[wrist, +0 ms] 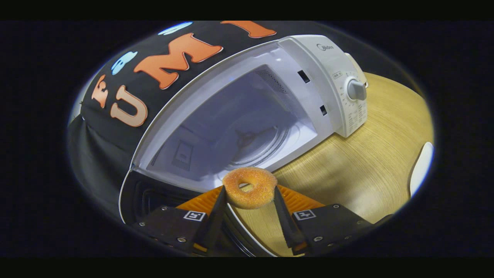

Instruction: Open the microwave, put the food inside, and close the microwave door.

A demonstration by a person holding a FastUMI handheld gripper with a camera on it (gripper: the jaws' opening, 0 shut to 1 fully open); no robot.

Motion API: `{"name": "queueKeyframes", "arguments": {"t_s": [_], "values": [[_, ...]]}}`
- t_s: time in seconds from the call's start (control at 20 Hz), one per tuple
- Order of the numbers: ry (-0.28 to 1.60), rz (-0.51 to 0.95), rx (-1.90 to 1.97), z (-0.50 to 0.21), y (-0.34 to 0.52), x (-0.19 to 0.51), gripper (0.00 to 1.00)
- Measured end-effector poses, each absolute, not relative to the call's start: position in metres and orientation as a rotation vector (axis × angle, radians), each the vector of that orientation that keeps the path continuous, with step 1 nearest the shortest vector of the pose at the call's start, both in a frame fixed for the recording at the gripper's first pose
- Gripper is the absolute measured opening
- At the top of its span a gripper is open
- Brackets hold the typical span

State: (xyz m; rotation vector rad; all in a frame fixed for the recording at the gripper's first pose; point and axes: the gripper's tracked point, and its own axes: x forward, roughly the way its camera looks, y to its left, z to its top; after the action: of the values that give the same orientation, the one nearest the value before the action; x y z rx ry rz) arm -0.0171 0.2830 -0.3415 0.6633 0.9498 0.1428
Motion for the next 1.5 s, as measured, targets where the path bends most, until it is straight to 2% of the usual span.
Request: {"name": "queueKeyframes", "arguments": {"t_s": [0.2,0.95,1.05,1.3,1.5], "values": [[0.928,0.018,0.775,-0.349,0.293,0.007,0.68],[0.768,-0.196,0.937,-0.369,0.317,0.091,0.68],[0.774,-0.197,0.952,-0.372,0.319,0.094,0.71],[0.778,-0.124,0.868,-0.367,0.319,0.085,0.92],[0.782,-0.077,0.818,-0.358,0.310,0.079,0.97]]}}
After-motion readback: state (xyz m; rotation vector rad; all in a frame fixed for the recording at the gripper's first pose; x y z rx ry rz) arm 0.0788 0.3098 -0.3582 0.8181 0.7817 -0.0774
